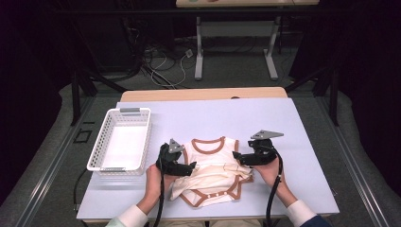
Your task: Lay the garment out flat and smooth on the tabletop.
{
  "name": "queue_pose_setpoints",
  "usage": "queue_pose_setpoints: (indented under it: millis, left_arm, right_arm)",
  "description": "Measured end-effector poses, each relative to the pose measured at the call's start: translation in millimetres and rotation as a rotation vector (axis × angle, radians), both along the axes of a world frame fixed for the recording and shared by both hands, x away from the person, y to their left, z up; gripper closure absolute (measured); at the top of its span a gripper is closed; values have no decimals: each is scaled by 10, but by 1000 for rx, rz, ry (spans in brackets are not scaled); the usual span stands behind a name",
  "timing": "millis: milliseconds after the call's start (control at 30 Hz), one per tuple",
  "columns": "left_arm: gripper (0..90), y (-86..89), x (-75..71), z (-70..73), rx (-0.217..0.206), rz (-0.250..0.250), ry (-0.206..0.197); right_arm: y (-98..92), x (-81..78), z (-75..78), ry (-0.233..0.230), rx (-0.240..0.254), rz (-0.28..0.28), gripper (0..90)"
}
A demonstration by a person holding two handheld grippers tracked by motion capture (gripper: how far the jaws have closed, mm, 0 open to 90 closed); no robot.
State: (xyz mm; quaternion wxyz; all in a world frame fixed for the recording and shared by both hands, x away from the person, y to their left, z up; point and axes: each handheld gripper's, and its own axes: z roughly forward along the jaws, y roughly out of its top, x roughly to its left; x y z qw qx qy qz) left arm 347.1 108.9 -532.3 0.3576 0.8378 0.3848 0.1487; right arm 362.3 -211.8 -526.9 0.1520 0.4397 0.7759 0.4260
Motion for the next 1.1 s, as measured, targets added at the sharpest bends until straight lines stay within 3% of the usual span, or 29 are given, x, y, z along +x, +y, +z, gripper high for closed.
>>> queue_pose_setpoints:
  millis: [167, 500, 667, 933, 1100]
  left_arm:
    - [123, -13, 73, 5, 6, 7, -1]
    - [68, -109, 298, 24, 5, 67, -4]
    - [58, -149, 407, -7, 7, 112, 0]
    - [158, -106, 522, -103, -6, 197, 30]
    - [260, -87, 569, -154, -3, 226, 45]
  right_arm:
    - [26, 59, 1, -5, -3, -1, 120]
    - [108, 258, 19, -21, 7, -50, 114]
    - [175, 363, -38, -25, -2, -84, 157]
    - [287, 472, -132, -5, -18, -144, 275]
    - [364, 539, -211, 8, -60, -176, 350]
